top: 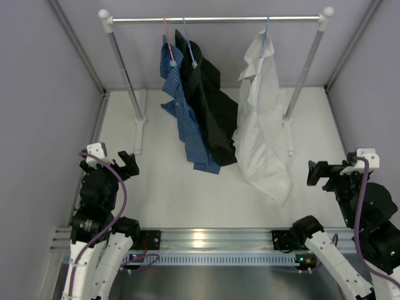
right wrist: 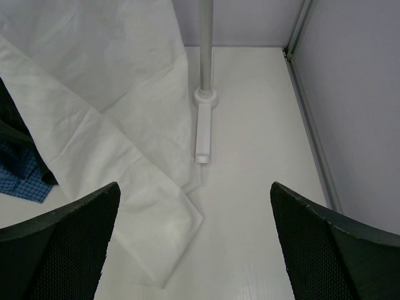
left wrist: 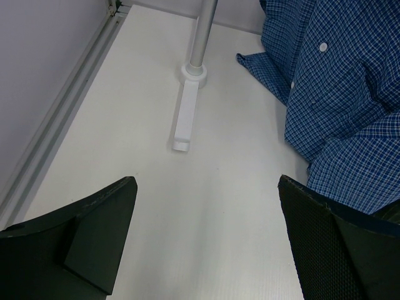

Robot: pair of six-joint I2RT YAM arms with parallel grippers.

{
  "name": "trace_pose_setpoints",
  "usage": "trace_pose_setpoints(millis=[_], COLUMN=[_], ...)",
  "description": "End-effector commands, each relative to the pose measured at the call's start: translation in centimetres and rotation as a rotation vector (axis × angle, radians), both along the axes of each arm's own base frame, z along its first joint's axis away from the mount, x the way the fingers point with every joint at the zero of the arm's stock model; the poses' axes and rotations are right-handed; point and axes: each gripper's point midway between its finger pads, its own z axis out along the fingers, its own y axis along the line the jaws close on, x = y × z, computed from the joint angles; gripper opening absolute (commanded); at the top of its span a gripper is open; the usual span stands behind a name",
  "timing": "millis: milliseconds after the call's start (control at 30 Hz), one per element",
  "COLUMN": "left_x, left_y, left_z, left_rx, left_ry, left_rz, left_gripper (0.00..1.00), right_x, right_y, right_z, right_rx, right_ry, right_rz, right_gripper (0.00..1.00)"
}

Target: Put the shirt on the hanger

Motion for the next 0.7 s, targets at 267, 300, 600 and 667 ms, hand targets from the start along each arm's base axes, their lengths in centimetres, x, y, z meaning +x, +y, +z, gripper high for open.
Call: trace_pose_setpoints(millis=[267,300,600,667], left_x=[0.3,0.2,0.6,0.7], left_y=[-0.4,-0.4,-0.7,-0.9], left_z=[0.2,0.2,-0.1,-0.2], left_rx=[-0.019,-0.017,-0.014,-0.014], left_ry=[-0.017,-0.015,0.002,0.009], left_rz=[-0.015,-0.016,-0.031,-0.037], left_gripper=[0.98,0.98,0.98,0.98], right_x=[1.2,1.3,3.0,3.2], right_y=[0.3,0.3,1.1,1.2], right_z=[-0.2,-0.3,-0.9,-1.1], right_rx=[-0.018,-0.016,-0.007,-0.012], right_ry=[0.018,0.017,0.024,0.033], right_rz=[-0.012,-0.012,-0.01,-0.01], right_gripper=[0.99,0.99,0.99,0.99])
